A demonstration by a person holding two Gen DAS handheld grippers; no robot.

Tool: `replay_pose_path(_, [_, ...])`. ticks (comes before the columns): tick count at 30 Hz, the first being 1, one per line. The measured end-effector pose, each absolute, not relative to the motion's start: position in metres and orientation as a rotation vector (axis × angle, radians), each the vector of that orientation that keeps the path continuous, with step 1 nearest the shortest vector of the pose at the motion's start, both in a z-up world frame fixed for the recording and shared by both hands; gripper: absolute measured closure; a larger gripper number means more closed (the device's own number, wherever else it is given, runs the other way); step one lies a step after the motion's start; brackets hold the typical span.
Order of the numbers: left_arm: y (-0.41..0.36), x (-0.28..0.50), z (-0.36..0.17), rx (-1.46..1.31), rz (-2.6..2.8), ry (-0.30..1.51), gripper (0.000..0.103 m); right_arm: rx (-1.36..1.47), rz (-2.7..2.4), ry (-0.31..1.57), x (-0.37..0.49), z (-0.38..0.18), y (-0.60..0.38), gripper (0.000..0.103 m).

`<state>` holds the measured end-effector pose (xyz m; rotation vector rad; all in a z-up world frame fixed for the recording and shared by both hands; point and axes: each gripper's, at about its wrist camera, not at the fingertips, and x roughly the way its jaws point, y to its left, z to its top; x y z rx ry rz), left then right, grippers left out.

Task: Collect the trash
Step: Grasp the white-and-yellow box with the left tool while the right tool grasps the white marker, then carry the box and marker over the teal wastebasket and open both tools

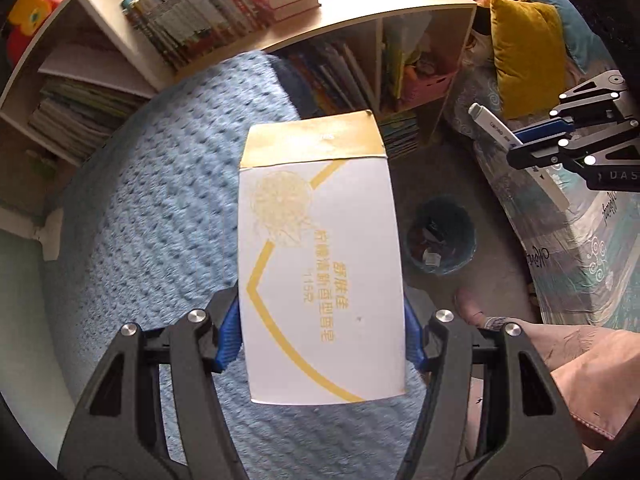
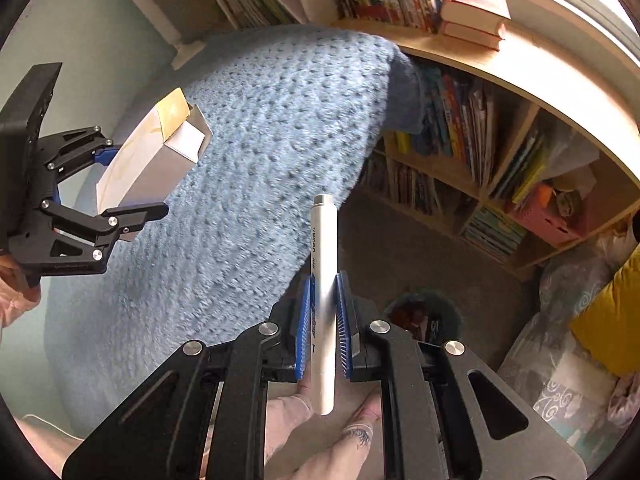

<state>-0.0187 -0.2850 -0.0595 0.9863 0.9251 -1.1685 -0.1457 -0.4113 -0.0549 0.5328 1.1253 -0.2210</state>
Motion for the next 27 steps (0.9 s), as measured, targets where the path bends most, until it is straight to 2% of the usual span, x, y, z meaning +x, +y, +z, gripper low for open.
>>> replay_pose_path(13, [-0.39,-0.134,-0.131,1.075,-1.257,1.019,0.043,0.674,-0.241,1.171,-0.25,-0.128,-0.484,0.089])
replay_pose_path(27, [-0.438,-0.198,-0.231,1.122,-1.267,1.17,0.043,0.772,-0.206,1.244,-0.293,-0.221,-0.518,0.089])
